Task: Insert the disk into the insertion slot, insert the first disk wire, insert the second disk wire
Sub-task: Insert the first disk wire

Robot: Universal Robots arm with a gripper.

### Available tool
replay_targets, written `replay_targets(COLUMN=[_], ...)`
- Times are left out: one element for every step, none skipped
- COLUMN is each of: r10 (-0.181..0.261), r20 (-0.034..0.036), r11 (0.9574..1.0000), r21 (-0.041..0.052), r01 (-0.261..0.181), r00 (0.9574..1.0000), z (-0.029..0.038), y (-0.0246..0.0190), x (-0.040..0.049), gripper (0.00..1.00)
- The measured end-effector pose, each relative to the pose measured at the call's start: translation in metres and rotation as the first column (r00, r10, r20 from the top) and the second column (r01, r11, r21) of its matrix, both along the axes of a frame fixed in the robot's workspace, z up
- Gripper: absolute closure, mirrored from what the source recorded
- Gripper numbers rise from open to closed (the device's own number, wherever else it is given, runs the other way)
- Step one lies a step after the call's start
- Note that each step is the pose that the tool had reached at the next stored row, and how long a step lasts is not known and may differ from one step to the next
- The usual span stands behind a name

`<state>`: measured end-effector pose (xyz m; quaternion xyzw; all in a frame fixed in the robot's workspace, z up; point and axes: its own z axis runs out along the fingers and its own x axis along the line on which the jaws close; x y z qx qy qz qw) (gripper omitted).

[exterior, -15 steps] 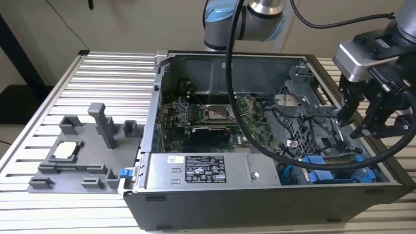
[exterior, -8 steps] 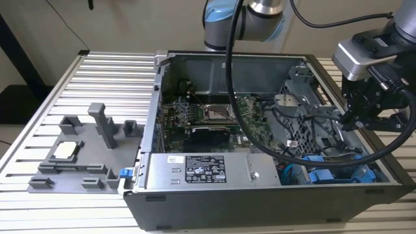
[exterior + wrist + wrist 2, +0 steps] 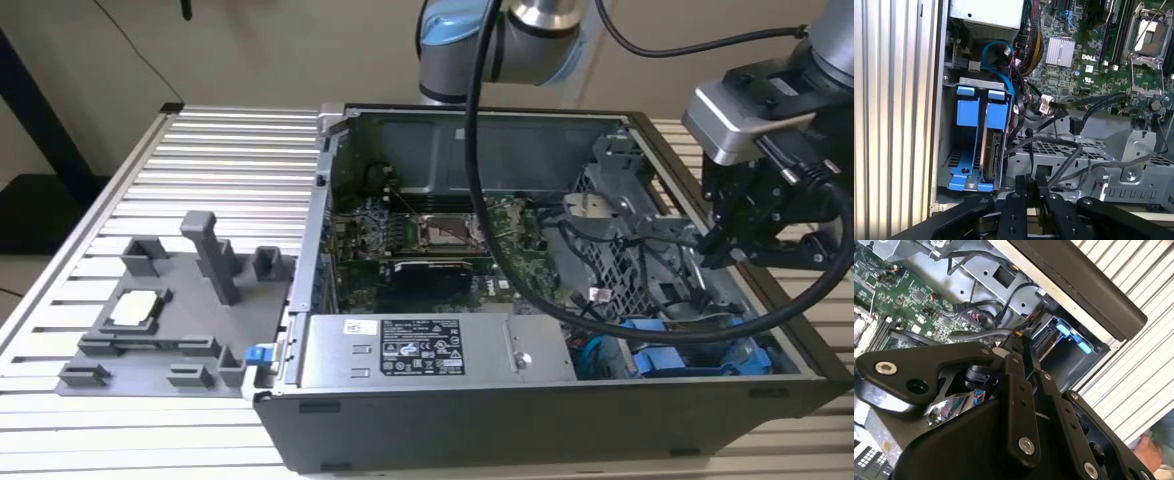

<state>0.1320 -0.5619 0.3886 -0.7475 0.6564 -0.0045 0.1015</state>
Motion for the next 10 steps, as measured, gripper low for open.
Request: replay_targets(r10=[0.000, 0.000, 0.000, 0.000, 0.000, -0.001, -0.001, -0.002, -0.004, -0.007], r20=[-0.0057, -0.0093, -0.0119, -0.0137, -0.0155, -0.0169, -0.0184, -0.0191, -0.0195, -0.0198], r11=[1.0000, 1.0000, 1.0000, 1.0000, 0.9999, 0.9999, 0.9997, 0.9996, 0.9993, 0.9991], r21=[-0.0008, -0.0018, -0.0037, -0.0060, -0.0103, -0.0163, -0.0230, -0.0299, -0.0364, -0.0431], r01=[0.000, 0.000, 0.000, 0.000, 0.000, 0.000, 0.001, 0.001, 0.004, 0.006], r00=[1.0000, 1.0000, 0.9999, 0.9999, 0.9999, 0.9999, 0.9998, 0.9998, 0.9998, 0.9998], z=[-0.0004, -0.0010, -0.0016, -0.0021, -0.0023, -0.0025, -0.0027, -0.0030, -0.0031, -0.0034], y=[0.0000, 0.0000, 0.0000, -0.0001, 0.0000, 0.0000, 0.0000, -0.0001, -0.0001, -0.0001], x=[0.0014, 0.0031, 0.0049, 0.0065, 0.0077, 0.0088, 0.0097, 0.0104, 0.0106, 0.0109], gripper=[0.81, 0.81, 0.81, 0.81, 0.81, 0.81, 0.81, 0.81, 0.81, 0.81])
